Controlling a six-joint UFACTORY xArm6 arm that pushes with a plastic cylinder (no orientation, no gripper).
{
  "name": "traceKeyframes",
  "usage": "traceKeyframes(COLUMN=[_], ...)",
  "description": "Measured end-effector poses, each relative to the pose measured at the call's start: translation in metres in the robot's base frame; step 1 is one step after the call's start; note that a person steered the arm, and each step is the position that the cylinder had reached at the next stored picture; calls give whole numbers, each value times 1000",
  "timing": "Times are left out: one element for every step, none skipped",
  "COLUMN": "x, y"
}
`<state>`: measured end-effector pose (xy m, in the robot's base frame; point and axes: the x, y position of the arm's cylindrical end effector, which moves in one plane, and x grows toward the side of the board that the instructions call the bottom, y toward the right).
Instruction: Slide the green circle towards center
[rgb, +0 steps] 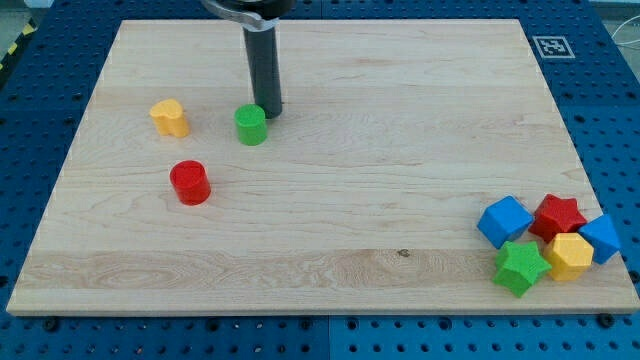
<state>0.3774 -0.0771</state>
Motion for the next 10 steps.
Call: traceKeyframes(x=[-3,-3,-2,22,49,60,60,44,36,36], y=[-19,-34,-50,-51,-51,-38,-7,-1,0,-12])
